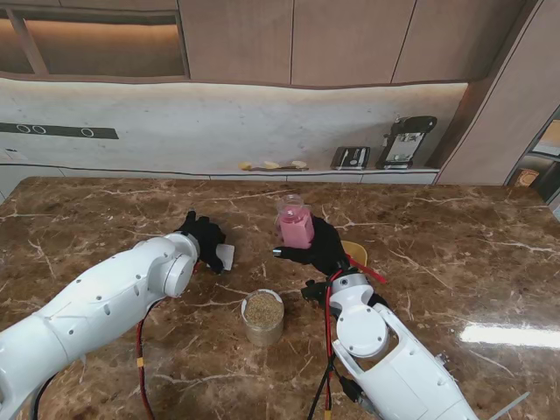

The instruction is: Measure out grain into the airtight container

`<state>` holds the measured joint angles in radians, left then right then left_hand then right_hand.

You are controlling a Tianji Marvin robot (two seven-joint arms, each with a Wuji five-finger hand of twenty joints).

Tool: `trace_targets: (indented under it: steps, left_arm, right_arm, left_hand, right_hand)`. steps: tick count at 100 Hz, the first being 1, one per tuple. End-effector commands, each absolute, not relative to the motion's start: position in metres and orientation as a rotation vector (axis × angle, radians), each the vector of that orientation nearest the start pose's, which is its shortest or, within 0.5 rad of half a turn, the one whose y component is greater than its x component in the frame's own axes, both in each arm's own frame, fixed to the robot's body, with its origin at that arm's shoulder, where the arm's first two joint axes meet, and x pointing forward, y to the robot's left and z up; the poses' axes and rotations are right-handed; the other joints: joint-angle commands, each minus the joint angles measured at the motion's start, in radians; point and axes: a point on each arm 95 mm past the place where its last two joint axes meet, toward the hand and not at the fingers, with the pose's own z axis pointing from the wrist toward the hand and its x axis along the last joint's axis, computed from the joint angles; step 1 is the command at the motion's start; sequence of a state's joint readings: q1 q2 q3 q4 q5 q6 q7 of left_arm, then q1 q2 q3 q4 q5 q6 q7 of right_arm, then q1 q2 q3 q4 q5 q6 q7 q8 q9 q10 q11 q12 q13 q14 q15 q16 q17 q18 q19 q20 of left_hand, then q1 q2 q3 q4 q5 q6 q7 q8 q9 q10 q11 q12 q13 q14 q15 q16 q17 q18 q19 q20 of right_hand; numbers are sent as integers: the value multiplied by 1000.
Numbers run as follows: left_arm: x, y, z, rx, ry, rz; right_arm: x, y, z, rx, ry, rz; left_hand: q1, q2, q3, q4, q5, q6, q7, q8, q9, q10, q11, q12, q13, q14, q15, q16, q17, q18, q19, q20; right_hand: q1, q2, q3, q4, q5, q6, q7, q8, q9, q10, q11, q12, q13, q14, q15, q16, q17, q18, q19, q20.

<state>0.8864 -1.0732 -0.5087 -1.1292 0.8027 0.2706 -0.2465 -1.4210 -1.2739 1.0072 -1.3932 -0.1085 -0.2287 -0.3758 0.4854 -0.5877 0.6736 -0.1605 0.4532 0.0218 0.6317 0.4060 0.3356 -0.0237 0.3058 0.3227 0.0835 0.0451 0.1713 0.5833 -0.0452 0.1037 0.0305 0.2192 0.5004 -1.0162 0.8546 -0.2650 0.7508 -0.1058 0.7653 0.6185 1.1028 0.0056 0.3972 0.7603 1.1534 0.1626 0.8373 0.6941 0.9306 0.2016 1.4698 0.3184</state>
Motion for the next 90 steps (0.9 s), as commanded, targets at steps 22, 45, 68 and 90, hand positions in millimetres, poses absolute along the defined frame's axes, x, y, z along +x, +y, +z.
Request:
trace_targets:
  steps: [22,45,68,90]
  left_arm:
    - [504,-29,-362,-1276,1896,-898]
    - [503,-26,-357,-1315,1850,-952]
    - [506,-27,-337,-1316,1760,-1061]
    - [507,-29,-310,-1294,1677,-1174]
  right_arm:
    - [419,82,-337,-2023,-667,-2476]
    - [420,82,-335,-2016,-667,-2483]
    - [420,81,-335,-2014,-671,-2488]
    - [420,80,-335,-2010,-674,-2491]
  left_hand:
    - [-39,17,-101,40,-55,-52,-201,-101,-67,6,-30,12,-48,-13,-67,10,1,1,-37,-49]
    - [-55,36,-191,45,-93,-26,-341,-186,-82,2,-40,12,-51,-12,-82,8,0,7,-38,-72]
    - [-42,54,-256,54,-78,-41,-381,-213,-67,-3,-44,8,-45,-13,-64,12,0,-19,-15,-39]
    - [-28,66,-302,61,-60,-33,-392,-219,-62,-12,-55,-4,-37,-23,-68,-10,11,-35,-34,-58]
  right_hand:
    - [185,284,277,-3,140,-211,178,21,127,-102,184,42,56,-133,39,-5,-14,-72,-10,27]
    - [186,284,278,-3,142,-211,179,21,127,-102,184,42,56,-134,39,-5,-14,-72,-10,27]
    - [186,283,278,-3,141,-212,178,21,127,-103,184,42,56,-134,39,-6,-14,-72,-10,27]
    - [185,282,279,-3,142,-212,178,21,127,-104,183,42,56,-134,38,-6,-14,-72,-10,27]
